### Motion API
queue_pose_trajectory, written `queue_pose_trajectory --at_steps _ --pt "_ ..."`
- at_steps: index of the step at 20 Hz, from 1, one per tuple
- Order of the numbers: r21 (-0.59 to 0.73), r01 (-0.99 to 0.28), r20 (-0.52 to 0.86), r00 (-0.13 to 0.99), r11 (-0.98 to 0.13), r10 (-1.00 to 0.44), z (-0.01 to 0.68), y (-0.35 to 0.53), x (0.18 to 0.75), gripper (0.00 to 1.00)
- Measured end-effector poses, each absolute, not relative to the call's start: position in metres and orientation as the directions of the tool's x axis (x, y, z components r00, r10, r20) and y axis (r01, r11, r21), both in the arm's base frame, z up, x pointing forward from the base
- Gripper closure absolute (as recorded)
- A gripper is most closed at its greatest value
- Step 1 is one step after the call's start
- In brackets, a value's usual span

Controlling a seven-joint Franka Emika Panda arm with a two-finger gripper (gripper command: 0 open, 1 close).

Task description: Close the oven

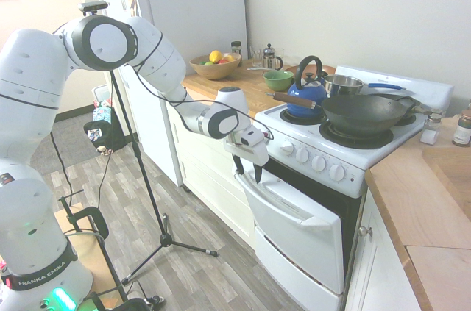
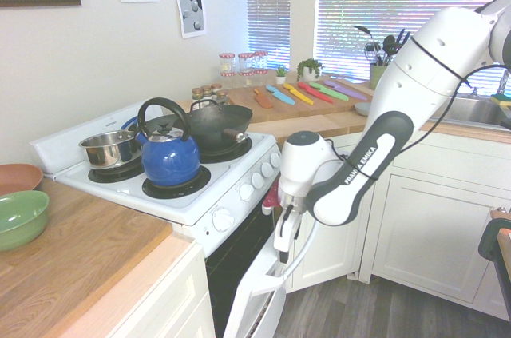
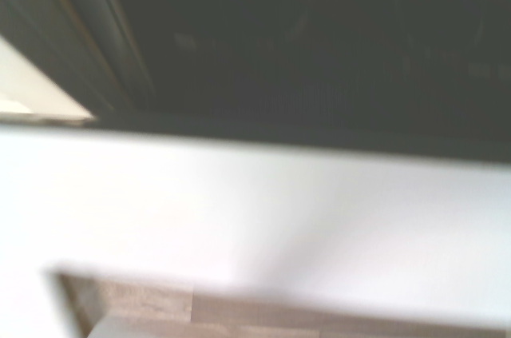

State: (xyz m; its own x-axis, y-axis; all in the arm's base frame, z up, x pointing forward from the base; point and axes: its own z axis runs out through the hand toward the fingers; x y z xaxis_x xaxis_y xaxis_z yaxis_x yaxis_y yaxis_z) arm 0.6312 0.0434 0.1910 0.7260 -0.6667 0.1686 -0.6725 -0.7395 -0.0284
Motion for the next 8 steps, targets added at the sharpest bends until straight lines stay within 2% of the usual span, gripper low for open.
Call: queue_pose_trajectory --at_steps 5,8 --pt "-0.025 -0.669 0.156 0.731 -0.743 -0.664 0.2 0.059 0.642 0.0" --pt "-0.016 -0.66 0.134 0.743 -0.751 -0.656 0.23 0.077 0.616 0.0"
